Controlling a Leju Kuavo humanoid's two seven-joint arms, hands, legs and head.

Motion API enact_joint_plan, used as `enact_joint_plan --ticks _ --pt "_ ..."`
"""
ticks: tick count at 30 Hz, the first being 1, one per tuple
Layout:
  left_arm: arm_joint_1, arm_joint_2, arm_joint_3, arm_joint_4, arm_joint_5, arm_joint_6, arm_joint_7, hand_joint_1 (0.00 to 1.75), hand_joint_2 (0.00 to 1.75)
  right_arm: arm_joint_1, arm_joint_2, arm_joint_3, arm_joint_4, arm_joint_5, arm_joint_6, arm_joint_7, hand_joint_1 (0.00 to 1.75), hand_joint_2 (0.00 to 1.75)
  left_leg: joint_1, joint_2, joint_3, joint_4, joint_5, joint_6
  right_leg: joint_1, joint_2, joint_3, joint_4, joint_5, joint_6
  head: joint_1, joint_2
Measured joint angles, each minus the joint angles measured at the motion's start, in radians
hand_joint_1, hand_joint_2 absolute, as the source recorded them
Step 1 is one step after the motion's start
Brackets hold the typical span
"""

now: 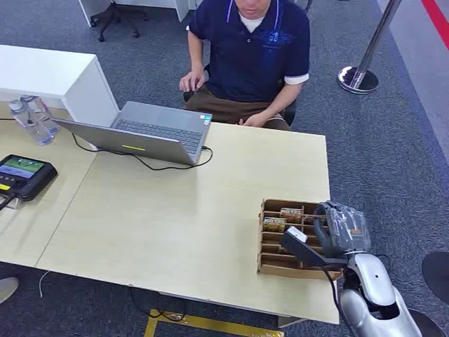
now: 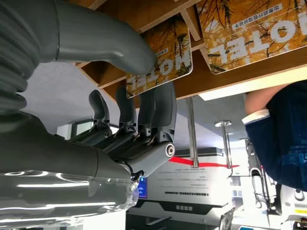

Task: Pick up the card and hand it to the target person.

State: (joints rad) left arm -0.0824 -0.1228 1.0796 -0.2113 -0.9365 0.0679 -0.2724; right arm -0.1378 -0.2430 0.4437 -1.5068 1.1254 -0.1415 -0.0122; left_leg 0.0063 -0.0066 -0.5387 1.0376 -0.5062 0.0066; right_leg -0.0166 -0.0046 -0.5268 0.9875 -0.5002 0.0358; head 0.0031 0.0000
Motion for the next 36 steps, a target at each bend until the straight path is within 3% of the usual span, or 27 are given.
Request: enact_joint_plan --ticks 31,35,36 --pt "0.0 0.0 0.0 0.0 0.0 0.0 0.0 0.0 1.75 0.0 0.0 0.0 0.0 0.0 0.0 -0.005 1.55 1.75 0.0 0.0 0.0 0.0 0.0 0.0 0.0 0.0 0.0 0.0 0.001 0.0 0.0 0.0" --pt "0.0 0.0 0.0 0.0 0.0 -0.001 0.001 0.0 0.0 0.0 0.0 0.0 0.0 -0.001 0.0 -0.005 1.57 1.75 0.0 0.0 0.0 0.0 0.0 0.0 0.0 0.0 0.0 0.0 0.001 0.0 0.0 0.0" --pt "0.0 0.0 0.0 0.0 0.0 -0.002 0.0 0.0 0.0 0.0 0.0 0.0 0.0 -0.001 0.0 -0.006 1.57 1.75 0.0 0.0 0.0 0.0 0.0 0.0 0.0 0.0 0.0 0.0 0.001 0.0 0.0 0.0"
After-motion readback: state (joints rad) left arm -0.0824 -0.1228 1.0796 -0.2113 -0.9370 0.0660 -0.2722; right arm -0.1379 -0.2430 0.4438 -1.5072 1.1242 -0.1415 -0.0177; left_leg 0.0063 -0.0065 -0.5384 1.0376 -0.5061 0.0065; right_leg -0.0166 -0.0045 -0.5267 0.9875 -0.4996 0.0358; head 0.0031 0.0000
